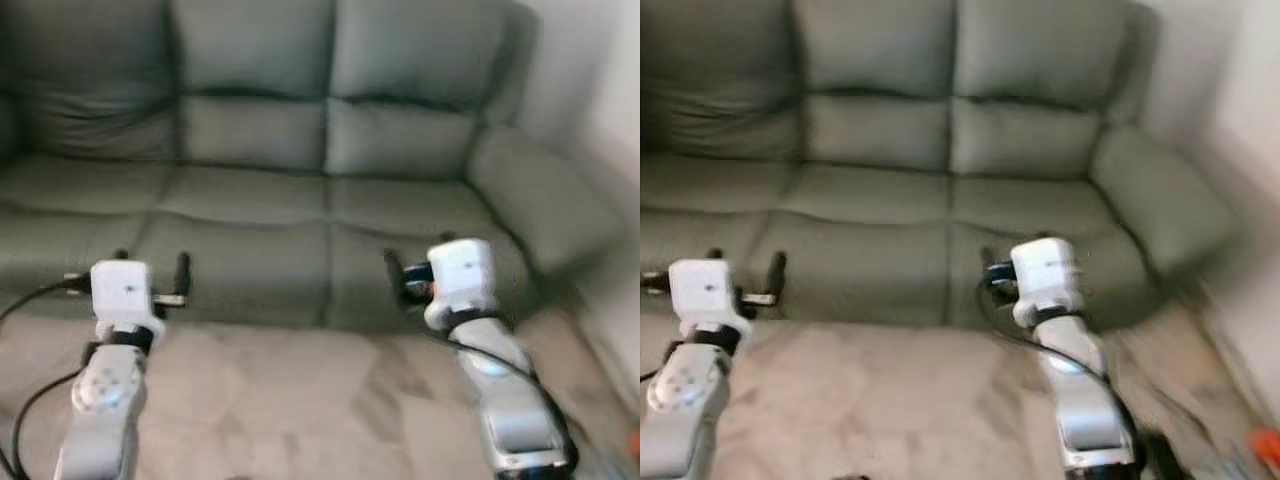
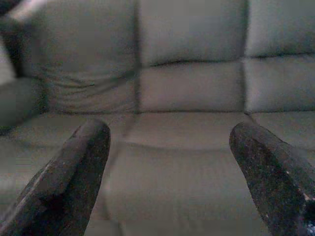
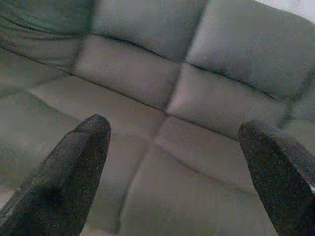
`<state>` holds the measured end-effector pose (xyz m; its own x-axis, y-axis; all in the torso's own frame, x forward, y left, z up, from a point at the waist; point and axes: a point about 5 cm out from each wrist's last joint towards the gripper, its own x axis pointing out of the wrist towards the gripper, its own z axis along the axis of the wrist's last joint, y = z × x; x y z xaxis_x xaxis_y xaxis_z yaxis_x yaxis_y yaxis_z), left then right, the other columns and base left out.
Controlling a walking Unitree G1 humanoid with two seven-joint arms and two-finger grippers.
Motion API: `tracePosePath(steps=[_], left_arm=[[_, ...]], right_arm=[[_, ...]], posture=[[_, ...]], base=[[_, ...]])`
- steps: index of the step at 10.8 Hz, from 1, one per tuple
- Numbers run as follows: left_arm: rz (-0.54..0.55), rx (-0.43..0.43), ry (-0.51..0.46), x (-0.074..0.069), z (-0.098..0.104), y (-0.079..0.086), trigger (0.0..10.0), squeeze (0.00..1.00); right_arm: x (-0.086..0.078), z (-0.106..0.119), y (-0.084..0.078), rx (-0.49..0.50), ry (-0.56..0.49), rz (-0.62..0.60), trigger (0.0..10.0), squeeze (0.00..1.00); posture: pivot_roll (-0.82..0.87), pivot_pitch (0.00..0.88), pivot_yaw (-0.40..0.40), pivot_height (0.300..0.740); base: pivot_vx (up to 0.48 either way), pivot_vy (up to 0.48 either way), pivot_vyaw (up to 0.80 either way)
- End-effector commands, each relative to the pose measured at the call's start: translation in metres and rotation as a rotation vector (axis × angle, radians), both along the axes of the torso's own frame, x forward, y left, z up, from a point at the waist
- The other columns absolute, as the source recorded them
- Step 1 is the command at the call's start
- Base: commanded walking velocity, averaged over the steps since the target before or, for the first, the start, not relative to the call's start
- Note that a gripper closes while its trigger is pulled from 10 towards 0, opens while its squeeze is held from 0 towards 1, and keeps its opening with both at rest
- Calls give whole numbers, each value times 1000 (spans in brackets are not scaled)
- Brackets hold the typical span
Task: Move the pillow to the sofa
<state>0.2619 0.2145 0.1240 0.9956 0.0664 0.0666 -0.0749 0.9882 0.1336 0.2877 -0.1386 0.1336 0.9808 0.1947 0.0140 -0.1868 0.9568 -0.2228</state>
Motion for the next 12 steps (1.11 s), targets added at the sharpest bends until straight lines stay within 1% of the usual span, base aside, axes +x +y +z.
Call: tracePosePath(steps=[1, 4, 5, 7, 12], left_arm=[[-10, 7, -3, 1, 1, -5, 10000, 0], [-23, 24, -9, 7, 4, -3, 10000, 0], [-31, 18, -12, 11, 7, -3, 10000, 0], [-40, 24, -11, 14, 7, -6, 10000, 0], [-47, 20, -9, 17, 5, -9, 10000, 0]], right_arm=[[-1, 1, -10, -7, -5, -37, 10000, 0], [2, 1, -5, 28, -22, -59, 10000, 0], [3, -2, -8, 88, 1, -121, 10000, 0], [3, -2, -8, 111, -8, -129, 10000, 0], [4, -2, -8, 112, -12, -136, 10000, 0]], posture=[[-20, 64, -85, 740], [-15, 50, -52, 740], [-17, 44, -41, 740], [-18, 36, -35, 740], [-18, 24, -39, 740]], base=[[0, 0, 800], [0, 0, 800], [0, 0, 0], [0, 0, 0], [0, 0, 0]])
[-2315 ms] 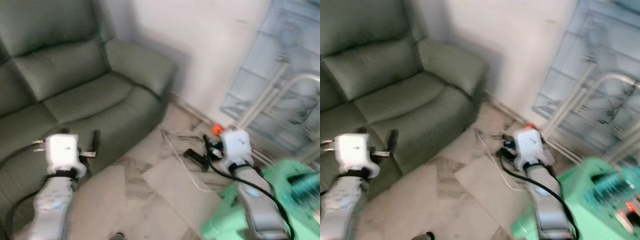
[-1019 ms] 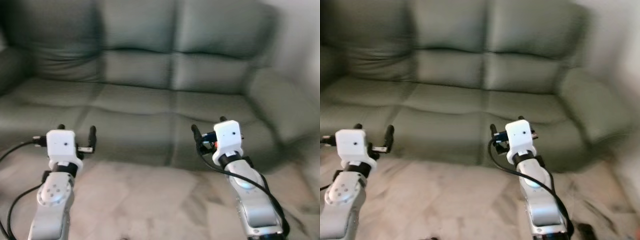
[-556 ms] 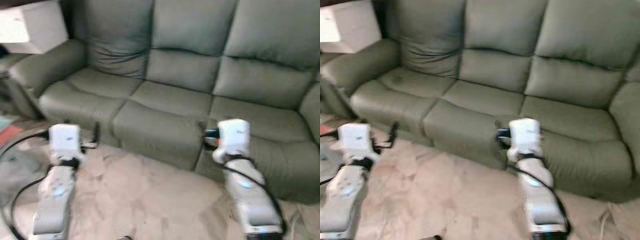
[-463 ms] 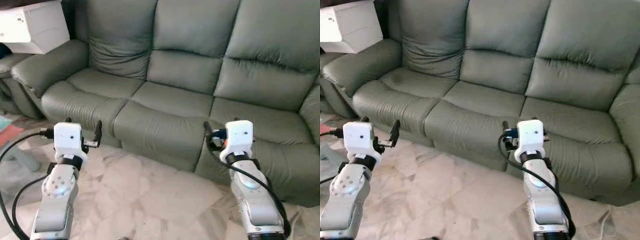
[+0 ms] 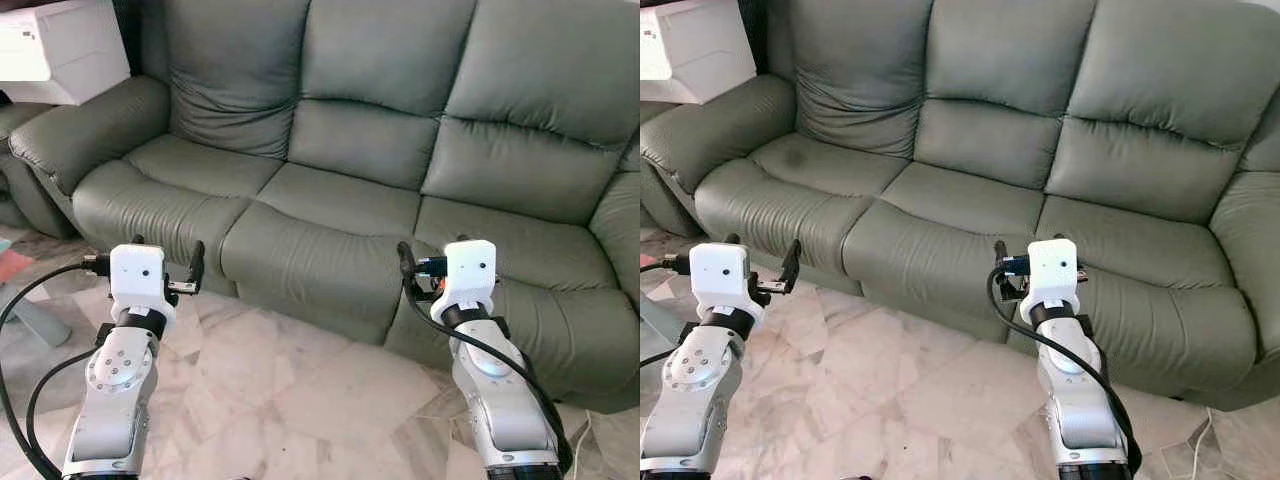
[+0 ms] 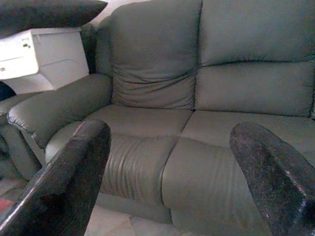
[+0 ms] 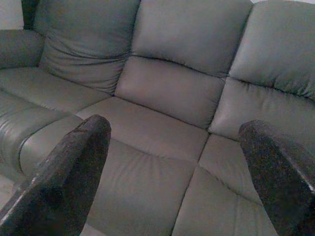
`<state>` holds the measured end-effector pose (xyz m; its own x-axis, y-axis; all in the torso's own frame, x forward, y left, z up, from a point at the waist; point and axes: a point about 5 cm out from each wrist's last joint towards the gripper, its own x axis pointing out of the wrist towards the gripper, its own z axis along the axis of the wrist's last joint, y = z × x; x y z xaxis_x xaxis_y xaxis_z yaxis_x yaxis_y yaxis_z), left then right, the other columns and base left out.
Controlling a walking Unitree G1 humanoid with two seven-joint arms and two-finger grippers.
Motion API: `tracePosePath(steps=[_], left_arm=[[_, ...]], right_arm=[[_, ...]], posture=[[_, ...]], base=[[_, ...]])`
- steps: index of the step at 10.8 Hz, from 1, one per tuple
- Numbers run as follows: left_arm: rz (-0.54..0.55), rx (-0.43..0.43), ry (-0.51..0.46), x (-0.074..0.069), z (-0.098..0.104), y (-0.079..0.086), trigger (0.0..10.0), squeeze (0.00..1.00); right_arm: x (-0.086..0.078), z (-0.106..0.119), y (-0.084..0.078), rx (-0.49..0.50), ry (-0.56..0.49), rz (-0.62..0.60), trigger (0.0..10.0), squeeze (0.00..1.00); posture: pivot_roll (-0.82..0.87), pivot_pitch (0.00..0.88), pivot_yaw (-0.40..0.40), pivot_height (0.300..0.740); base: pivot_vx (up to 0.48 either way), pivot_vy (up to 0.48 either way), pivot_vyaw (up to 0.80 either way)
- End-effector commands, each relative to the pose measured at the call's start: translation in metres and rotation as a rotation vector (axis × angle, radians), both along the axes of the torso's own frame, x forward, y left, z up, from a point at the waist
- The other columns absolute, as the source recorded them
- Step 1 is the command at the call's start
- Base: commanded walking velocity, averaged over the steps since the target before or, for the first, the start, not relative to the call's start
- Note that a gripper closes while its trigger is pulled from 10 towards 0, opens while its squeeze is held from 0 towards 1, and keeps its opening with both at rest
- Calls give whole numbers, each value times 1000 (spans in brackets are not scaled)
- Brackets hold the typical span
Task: Move the pillow to the sofa
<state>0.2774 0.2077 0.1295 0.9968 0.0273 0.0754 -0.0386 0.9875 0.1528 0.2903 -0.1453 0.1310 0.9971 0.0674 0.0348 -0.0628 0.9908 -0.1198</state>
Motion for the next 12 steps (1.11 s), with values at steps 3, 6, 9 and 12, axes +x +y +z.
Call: tracePosePath(steps=[3, 6, 9, 12], left_arm=[[-9, 0, -1, 1, 0, -2, 10000, 0], [-9, 0, -1, 1, 0, -2, 10000, 0], [-9, 0, -1, 1, 0, -2, 10000, 0], [-58, 30, -3, 21, 1, -9, 10000, 0]], right_arm=[[1, 1, -2, 5, -5, -10, 10000, 0], [1, 1, -2, 5, -5, -10, 10000, 0], [1, 1, -2, 5, -5, -10, 10000, 0], [15, 6, 3, 17, -49, -35, 10000, 0]], posture=[[-18, 24, -39, 740], [-18, 24, -39, 740], [-18, 24, -39, 740], [-33, 0, 4, 740]], base=[[0, 0, 0], [0, 0, 0], [0, 0, 0], [0, 0, 0]])
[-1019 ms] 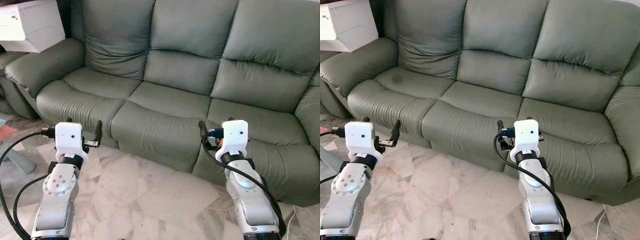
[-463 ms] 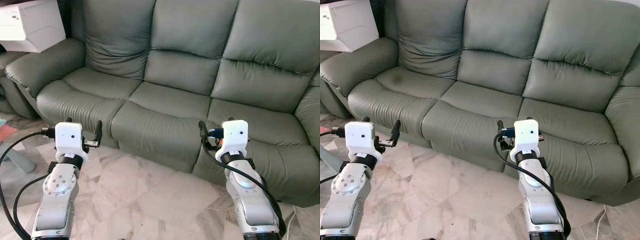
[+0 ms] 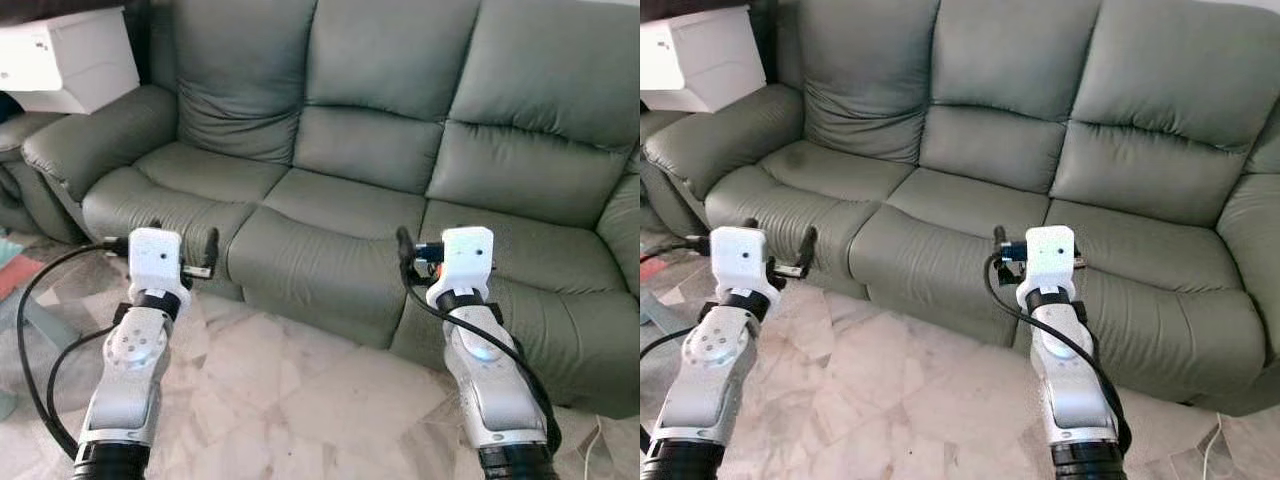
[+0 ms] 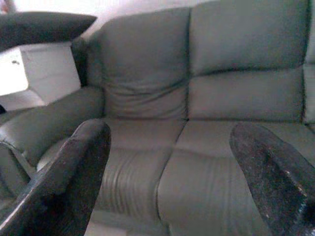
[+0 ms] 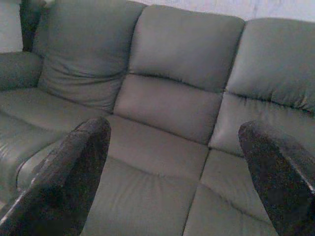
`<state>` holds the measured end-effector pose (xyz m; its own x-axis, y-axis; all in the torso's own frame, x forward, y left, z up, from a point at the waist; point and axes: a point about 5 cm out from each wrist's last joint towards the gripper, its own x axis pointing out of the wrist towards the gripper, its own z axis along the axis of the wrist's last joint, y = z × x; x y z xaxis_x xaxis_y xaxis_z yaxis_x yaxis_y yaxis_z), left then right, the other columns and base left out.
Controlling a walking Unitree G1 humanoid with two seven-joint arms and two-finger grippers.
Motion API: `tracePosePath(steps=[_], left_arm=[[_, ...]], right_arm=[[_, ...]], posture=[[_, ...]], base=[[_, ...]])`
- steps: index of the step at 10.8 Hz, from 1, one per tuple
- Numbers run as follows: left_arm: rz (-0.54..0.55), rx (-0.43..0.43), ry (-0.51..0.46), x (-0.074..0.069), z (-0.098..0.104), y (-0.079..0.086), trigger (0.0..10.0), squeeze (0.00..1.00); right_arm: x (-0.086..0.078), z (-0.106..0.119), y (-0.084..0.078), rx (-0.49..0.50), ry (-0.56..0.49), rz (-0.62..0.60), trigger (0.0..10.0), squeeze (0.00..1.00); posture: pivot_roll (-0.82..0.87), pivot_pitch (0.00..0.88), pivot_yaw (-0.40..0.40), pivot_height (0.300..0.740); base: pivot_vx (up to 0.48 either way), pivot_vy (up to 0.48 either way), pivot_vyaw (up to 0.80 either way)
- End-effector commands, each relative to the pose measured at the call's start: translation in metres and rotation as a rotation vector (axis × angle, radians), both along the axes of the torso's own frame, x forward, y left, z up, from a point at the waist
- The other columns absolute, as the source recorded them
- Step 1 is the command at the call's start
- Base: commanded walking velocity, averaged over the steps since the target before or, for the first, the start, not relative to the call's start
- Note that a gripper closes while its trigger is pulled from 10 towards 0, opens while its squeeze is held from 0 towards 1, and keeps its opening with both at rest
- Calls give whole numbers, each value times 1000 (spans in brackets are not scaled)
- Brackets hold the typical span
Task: Move the pillow to the sofa
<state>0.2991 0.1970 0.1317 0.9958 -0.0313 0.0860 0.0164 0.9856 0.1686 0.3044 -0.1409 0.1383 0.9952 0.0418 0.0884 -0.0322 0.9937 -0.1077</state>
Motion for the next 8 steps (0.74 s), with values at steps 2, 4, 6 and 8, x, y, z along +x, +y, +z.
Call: tracePosePath(steps=[2, 4, 6, 8], left_arm=[[18, 11, 2, 1, -3, 4, 10000, 0], [-4, 24, 2, 8, -2, 3, 10000, 0], [-61, 43, -9, 13, 4, -4, 10000, 0], [-69, 41, 0, 14, 1, -5, 10000, 0]], right_arm=[[1, -3, 0, 4, 4, -7, 10000, 0], [3, -3, -2, 19, -10, -40, 10000, 0], [2, -7, -2, 49, -6, -71, 10000, 0], [2, -7, 5, 59, -10, -18, 10000, 0]], posture=[[-30, 0, -2, 740], [-43, 0, 33, 740], [-47, 0, 69, 740], [-46, 0, 60, 740]], base=[[0, 0, 0], [0, 0, 0], [0, 0, 0], [0, 0, 0]])
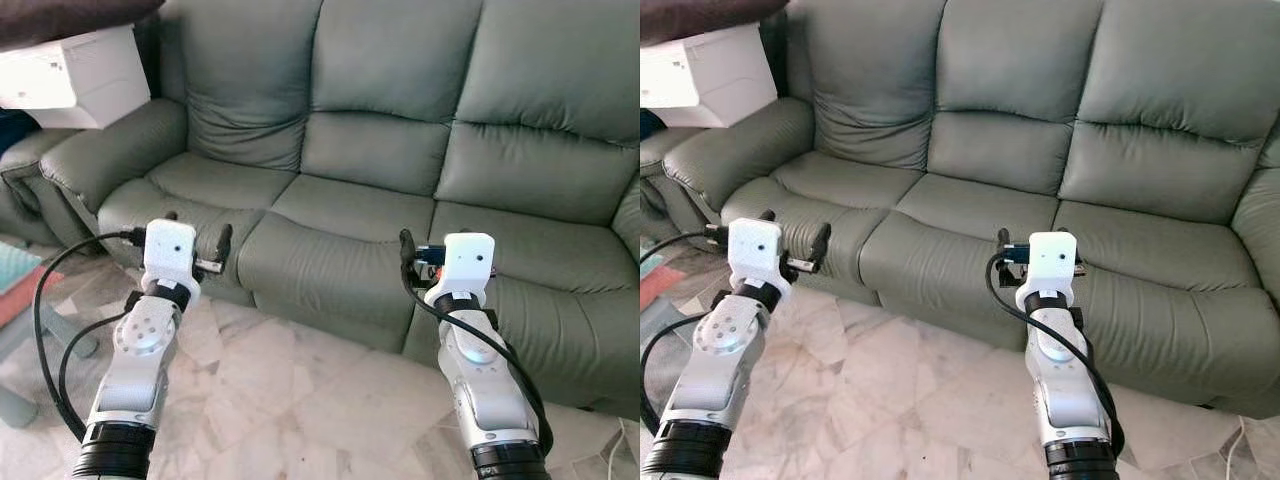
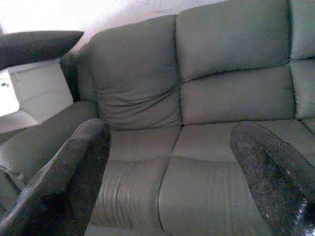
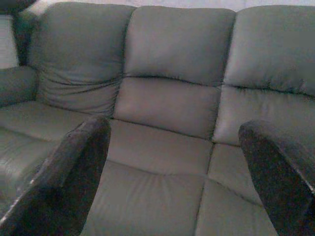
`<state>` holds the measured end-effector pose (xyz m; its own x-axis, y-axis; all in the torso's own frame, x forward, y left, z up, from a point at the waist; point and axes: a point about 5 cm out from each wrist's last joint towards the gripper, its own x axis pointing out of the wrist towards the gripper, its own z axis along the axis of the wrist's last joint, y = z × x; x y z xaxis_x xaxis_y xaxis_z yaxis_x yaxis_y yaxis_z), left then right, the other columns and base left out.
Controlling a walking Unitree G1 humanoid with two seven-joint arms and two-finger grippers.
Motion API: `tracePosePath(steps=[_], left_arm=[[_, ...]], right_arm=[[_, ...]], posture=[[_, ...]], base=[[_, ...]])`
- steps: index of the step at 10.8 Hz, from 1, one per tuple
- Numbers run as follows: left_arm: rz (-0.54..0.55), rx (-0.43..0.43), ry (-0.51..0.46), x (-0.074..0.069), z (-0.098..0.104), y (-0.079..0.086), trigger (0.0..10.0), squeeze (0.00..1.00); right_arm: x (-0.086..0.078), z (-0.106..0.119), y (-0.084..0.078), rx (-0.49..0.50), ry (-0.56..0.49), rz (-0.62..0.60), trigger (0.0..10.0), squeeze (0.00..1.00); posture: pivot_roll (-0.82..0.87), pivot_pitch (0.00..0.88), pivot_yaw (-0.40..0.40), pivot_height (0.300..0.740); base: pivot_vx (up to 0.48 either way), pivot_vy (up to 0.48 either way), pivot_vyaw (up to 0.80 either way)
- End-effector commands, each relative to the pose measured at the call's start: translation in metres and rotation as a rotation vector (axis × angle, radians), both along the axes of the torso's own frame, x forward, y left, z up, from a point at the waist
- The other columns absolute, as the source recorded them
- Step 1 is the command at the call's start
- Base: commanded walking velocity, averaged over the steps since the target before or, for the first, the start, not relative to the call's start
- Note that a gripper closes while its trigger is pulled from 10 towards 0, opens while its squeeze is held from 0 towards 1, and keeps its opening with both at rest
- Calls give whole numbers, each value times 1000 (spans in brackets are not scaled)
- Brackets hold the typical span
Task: Move the pillow to the sofa
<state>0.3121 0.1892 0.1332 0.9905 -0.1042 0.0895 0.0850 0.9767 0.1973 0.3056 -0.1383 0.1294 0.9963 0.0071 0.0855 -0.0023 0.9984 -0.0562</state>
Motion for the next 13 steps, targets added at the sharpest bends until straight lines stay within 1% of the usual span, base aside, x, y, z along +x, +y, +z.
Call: tracePosePath(steps=[1, 2, 3, 4, 5, 6, 7, 8, 9, 10, 11, 12, 13], left_arm=[[5, 5, 7, 0, -1, 1, 10000, 0], [7, 5, 6, 0, -2, 1, 10000, 0], [9, 19, -9, 1, 0, 2, 10000, 0], [26, 16, -31, 8, 7, 6, 10000, 0], [29, 20, -43, 12, 12, 8, 10000, 0], [33, 19, -45, 13, 13, 9, 10000, 0], [48, 11, -30, 12, 7, 12, 10000, 0], [61, -5, -19, 10, 3, 13, 10000, 0], [78, -44, 8, 4, -7, 14, 10000, 0], [73, -51, 15, 0, -11, 10, 10000, 0], [67, -55, 16, -4, -14, 7, 10000, 0], [73, -74, 26, -9, -18, 5, 10000, 0], [84, -89, 36, -11, -21, 4, 10000, 0]], right_arm=[[4, 2, 1, 1, 7, 9, 10000, 0], [7, 4, 2, 7, -1, 12, 10000, 0], [10, 7, 1, -21, -10, 15, 10000, 0], [14, 10, -3, -58, -22, -21, 10000, 0], [17, 4, -2, -64, -10, -30, 10000, 0], [18, 0, -1, -48, -1, -37, 10000, 0], [19, -5, -2, -23, 21, -61, 10000, 0], [18, -6, -2, -7, 33, -50, 10000, 0], [14, -5, -3, -4, 40, -43, 10000, 0], [12, 0, -7, -17, 32, -48, 10000, 0], [9, 6, -8, -52, 9, -41, 10000, 0], [5, 11, -10, -70, 6, -30, 10000, 0], [3, 12, -12, -72, -2, -30, 10000, 0]], posture=[[-36, 0, 47, 740], [-31, 0, 18, 740], [-36, 0, 0, 740], [-25, 0, -3, 740], [-7, 0, 18, 740], [-8, 0, 23, 740], [-15, 0, 19, 740], [-18, 0, 8, 740], [-28, 0, -9, 740], [-36, 0, -19, 740], [-42, 0, -28, 740], [-45, 12, -42, 740], [-47, 18, -49, 740]], base=[[0, 0, 0], [0, 0, 0], [0, 0, 0], [0, 0, 0], [0, 0, 0], [0, 0, 0], [0, 0, 0], [0, 0, 0], [0, 0, 0], [0, 0, 0], [0, 0, 0], [0, 0, 0], [0, 0, 0]])
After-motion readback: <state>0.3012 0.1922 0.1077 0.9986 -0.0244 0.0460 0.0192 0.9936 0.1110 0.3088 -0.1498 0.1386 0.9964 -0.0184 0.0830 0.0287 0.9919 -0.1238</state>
